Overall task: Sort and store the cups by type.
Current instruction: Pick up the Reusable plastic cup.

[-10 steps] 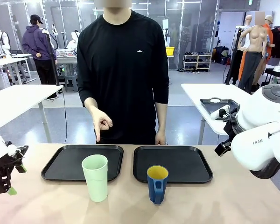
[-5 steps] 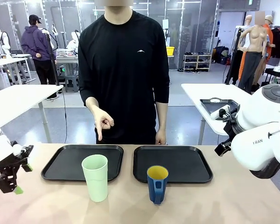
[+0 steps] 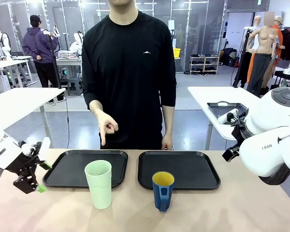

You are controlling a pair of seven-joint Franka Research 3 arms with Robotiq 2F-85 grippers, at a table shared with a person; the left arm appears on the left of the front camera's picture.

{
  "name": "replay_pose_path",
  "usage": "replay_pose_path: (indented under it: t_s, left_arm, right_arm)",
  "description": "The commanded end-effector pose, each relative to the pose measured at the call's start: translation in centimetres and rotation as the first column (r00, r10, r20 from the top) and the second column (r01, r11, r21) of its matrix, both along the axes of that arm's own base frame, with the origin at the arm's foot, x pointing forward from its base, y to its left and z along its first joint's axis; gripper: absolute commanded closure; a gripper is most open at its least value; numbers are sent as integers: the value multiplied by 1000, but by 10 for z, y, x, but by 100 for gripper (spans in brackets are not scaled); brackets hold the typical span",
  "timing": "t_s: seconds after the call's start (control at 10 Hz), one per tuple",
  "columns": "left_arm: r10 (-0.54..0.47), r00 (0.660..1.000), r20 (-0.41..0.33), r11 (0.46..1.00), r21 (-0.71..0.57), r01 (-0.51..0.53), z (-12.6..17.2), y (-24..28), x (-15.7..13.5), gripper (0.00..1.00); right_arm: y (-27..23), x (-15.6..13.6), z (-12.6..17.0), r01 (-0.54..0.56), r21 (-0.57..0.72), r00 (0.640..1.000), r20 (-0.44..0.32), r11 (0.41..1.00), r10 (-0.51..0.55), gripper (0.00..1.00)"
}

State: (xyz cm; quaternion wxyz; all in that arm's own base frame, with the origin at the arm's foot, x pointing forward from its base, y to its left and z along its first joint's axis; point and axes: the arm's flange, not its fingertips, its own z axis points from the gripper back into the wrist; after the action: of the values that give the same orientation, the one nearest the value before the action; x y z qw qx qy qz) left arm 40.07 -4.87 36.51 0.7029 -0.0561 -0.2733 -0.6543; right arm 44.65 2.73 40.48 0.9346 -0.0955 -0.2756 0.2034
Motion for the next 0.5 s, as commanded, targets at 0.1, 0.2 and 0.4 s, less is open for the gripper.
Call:
replay_pose_path:
  t_s: [0.1,0.2,0.4]
  left_arm:
    - [-173,980,-101,945,-299,136,-26,-2,10,0]
    - [-220,970,-106,917,-361,169,-27,-4,11,0]
    - [-282,954,-98,860,-468,206,-37,-7,14,0]
  right_arm:
    - [0,-2,-2,0,0,1000,-4,1000,0,0]
    - [0,-2,-2,0,0,1000,-4,1000,0,0]
    - [0,-2,-2,0,0,1000,-4,1000,0,0]
